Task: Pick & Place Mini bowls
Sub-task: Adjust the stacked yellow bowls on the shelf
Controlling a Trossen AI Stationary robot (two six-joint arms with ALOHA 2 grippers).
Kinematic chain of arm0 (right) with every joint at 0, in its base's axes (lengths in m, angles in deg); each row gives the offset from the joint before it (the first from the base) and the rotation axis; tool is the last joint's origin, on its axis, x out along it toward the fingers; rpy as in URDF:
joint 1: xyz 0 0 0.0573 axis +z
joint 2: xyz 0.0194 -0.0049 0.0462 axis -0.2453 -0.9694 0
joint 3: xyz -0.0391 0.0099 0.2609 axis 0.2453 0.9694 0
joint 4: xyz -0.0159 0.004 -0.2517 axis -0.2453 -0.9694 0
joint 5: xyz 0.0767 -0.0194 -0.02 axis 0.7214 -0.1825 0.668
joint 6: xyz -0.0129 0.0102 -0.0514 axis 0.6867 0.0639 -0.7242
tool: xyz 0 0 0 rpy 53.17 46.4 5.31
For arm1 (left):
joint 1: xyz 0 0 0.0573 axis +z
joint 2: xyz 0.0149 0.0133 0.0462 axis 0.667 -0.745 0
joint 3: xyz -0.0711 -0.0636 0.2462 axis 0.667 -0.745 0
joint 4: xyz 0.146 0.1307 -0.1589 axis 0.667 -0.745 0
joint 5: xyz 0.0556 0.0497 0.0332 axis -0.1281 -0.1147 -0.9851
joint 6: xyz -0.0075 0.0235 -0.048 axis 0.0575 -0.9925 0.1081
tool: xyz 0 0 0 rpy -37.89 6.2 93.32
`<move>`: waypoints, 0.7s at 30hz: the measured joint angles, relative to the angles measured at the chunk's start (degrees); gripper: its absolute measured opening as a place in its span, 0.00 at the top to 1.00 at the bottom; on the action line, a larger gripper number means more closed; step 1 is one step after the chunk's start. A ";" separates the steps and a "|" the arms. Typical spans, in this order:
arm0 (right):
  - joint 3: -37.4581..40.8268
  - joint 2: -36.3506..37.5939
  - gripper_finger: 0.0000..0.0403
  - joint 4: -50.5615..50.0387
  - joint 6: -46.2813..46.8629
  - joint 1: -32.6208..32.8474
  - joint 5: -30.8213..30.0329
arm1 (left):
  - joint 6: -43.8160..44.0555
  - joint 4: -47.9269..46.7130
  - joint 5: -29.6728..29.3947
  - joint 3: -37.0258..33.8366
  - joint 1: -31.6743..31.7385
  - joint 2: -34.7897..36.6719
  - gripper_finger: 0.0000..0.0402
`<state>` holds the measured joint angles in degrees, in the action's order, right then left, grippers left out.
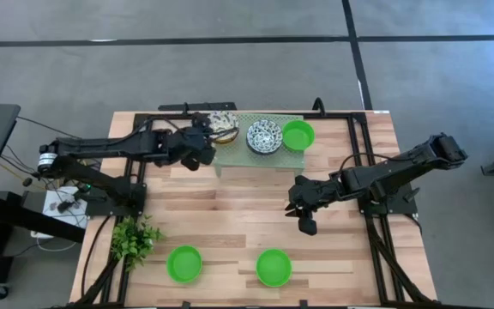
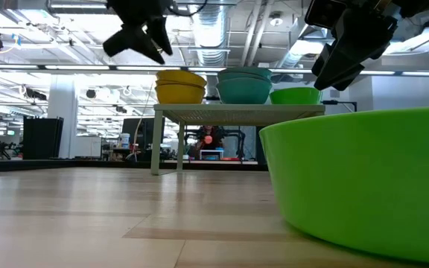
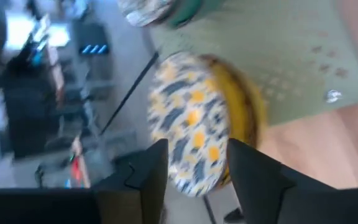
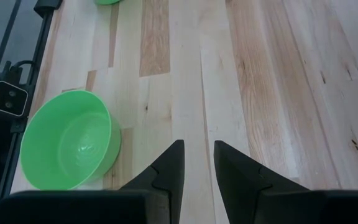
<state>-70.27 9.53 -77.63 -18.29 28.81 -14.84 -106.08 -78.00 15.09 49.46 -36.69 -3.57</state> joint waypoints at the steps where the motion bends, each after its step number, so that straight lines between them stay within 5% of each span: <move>1: 0.00 0.00 0.79 -0.01 0.00 0.00 0.00 | 2.40 0.14 -2.32 0.00 -0.67 0.59 0.58; 11: 0.00 0.00 0.79 -0.04 0.00 0.00 0.00 | 39.63 -0.70 -12.11 0.00 -0.70 9.26 0.64; 21: 0.00 0.01 0.79 0.09 0.00 0.00 0.00 | 46.65 -2.19 -11.38 -8.56 4.85 12.23 0.98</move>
<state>-70.27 9.54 -77.54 -18.29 28.81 -14.84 -59.43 -80.19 3.71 40.90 -31.84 8.65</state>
